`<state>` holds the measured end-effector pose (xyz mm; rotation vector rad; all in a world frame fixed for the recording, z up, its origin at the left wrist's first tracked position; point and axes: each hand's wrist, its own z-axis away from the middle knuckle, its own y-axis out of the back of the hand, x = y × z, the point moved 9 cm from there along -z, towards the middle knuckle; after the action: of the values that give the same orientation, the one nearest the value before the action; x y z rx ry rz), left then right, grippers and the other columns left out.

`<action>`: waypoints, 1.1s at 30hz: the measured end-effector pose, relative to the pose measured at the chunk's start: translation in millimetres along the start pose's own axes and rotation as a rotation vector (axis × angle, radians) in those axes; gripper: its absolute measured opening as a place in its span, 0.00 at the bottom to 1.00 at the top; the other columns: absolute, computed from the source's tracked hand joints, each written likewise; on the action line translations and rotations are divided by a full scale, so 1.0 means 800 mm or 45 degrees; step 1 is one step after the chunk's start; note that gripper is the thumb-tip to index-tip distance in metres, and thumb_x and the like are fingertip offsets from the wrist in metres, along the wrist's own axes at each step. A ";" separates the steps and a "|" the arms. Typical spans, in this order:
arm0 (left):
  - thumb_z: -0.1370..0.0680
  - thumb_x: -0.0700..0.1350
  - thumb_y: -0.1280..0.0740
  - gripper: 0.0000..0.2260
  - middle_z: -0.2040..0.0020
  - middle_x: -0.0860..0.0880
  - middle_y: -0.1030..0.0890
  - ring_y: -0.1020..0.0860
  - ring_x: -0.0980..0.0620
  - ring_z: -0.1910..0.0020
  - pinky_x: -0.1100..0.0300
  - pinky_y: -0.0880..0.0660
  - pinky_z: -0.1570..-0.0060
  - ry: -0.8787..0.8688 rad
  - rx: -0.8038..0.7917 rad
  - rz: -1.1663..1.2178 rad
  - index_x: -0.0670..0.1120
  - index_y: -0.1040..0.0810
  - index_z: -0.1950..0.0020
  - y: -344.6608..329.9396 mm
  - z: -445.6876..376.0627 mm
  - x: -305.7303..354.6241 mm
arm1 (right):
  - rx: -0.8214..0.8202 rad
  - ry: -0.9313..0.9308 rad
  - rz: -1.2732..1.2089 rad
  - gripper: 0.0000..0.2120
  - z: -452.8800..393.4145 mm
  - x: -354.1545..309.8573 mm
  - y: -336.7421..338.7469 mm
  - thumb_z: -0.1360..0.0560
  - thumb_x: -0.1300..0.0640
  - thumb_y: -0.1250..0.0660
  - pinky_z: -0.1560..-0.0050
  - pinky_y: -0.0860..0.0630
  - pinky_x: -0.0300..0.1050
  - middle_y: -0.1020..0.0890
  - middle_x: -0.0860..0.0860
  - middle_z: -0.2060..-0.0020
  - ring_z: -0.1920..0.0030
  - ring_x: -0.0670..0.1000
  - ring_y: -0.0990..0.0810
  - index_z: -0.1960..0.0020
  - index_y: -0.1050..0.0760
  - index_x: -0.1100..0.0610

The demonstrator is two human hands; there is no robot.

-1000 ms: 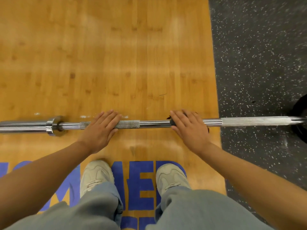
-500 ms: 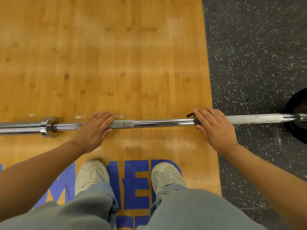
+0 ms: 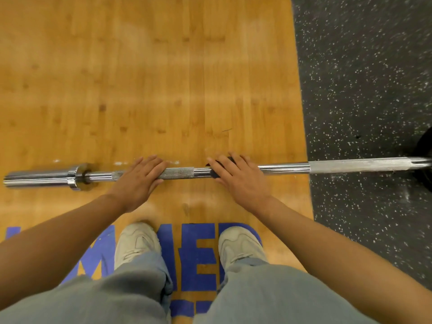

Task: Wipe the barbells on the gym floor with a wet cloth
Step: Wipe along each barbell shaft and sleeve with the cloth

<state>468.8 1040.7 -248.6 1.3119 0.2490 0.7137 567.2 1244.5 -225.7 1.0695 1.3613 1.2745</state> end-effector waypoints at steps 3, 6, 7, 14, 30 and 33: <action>0.15 0.58 0.57 0.26 0.32 0.42 0.26 0.32 0.40 0.29 0.53 0.49 0.28 0.001 0.010 0.011 0.44 0.33 0.27 -0.001 0.000 -0.002 | 0.049 -0.046 0.054 0.22 0.033 0.044 0.007 0.16 0.48 0.46 0.35 0.31 0.57 0.24 0.54 0.33 0.33 0.61 0.26 0.25 0.33 0.54; 0.15 0.57 0.57 0.25 0.31 0.42 0.27 0.33 0.41 0.28 0.58 0.53 0.26 -0.009 0.009 0.012 0.45 0.36 0.26 0.000 -0.001 -0.004 | 0.034 -0.055 0.081 0.23 0.054 0.080 0.017 0.16 0.47 0.48 0.33 0.33 0.58 0.25 0.55 0.32 0.32 0.62 0.27 0.24 0.36 0.54; 0.15 0.57 0.57 0.25 0.31 0.42 0.27 0.33 0.41 0.28 0.58 0.54 0.26 -0.013 0.010 0.012 0.46 0.36 0.25 0.001 -0.001 -0.004 | 0.028 -0.063 0.087 0.23 0.060 0.092 0.019 0.16 0.46 0.48 0.33 0.32 0.58 0.25 0.56 0.32 0.32 0.62 0.27 0.24 0.36 0.54; 0.15 0.57 0.57 0.25 0.31 0.41 0.26 0.32 0.41 0.29 0.57 0.54 0.25 -0.033 0.050 0.017 0.45 0.36 0.25 0.004 -0.001 -0.001 | -0.090 -0.131 0.149 0.25 0.106 0.163 0.033 0.14 0.44 0.59 0.31 0.32 0.61 0.26 0.58 0.31 0.31 0.63 0.28 0.23 0.40 0.55; 0.15 0.58 0.58 0.27 0.30 0.42 0.27 0.32 0.41 0.28 0.53 0.48 0.28 0.017 -0.042 -0.001 0.44 0.34 0.26 0.001 -0.002 0.001 | -0.050 -0.057 0.040 0.24 -0.041 -0.043 -0.004 0.17 0.47 0.50 0.44 0.23 0.56 0.19 0.53 0.42 0.44 0.60 0.20 0.31 0.25 0.57; 0.15 0.58 0.58 0.28 0.29 0.41 0.28 0.31 0.41 0.29 0.52 0.46 0.29 0.006 -0.083 0.001 0.43 0.34 0.26 -0.002 -0.001 0.002 | 0.000 0.066 0.055 0.23 -0.037 -0.044 -0.004 0.17 0.48 0.51 0.43 0.23 0.55 0.20 0.53 0.40 0.43 0.59 0.21 0.29 0.29 0.57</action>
<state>470.3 1042.3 -249.6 1.2485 0.2271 0.7200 544.0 1204.9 -225.9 1.0780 1.3835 1.3423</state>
